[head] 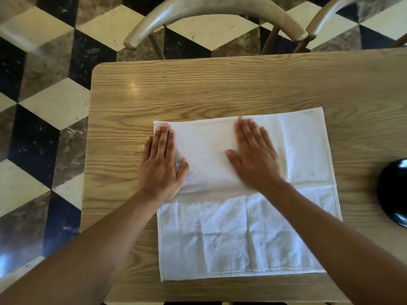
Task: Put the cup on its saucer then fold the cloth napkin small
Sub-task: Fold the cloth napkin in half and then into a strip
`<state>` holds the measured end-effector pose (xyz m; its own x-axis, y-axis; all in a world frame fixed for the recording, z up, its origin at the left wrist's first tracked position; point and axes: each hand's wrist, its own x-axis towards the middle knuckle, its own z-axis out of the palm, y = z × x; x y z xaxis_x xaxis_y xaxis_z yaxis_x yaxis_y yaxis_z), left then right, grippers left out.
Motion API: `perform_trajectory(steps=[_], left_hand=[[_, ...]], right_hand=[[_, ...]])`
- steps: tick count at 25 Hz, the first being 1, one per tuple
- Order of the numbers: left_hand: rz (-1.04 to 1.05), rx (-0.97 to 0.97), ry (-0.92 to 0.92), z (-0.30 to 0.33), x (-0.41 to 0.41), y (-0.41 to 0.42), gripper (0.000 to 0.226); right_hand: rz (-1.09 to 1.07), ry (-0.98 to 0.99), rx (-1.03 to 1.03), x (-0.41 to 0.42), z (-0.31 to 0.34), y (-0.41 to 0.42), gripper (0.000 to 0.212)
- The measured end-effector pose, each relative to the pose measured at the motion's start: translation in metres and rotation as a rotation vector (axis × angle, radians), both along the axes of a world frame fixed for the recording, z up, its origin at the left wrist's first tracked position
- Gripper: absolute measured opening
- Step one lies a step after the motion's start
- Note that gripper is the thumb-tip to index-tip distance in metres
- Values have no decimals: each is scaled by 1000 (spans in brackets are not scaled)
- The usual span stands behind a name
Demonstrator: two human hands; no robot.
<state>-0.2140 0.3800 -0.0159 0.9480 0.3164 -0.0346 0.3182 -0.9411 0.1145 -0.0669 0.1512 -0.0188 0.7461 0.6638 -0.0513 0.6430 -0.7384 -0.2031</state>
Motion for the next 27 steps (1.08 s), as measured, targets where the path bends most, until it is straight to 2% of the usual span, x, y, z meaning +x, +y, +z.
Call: perform_trajectory(steps=[7, 12, 16, 20, 24, 27], left_hand=[[-8, -13, -10, -2, -1, 1, 81], [-6, -15, 31, 3, 0, -1, 79], [36, -166, -2, 15, 0, -4, 76], [6, -167, -110, 21, -31, -31, 68], [-68, -107, -71, 15, -77, -52, 67], [-77, -56, -9, 9, -85, -54, 67]], right_hand=[[-212, 1, -47, 71, 2, -113, 80], [-233, 40, -30, 69, 9, -106, 78], [-319, 44, 38, 37, 23, -77, 73], [-154, 144, 182, -50, 33, -7, 65], [45, 224, 178, -121, 32, 41, 64], [124, 247, 121, -145, 25, 58, 67]])
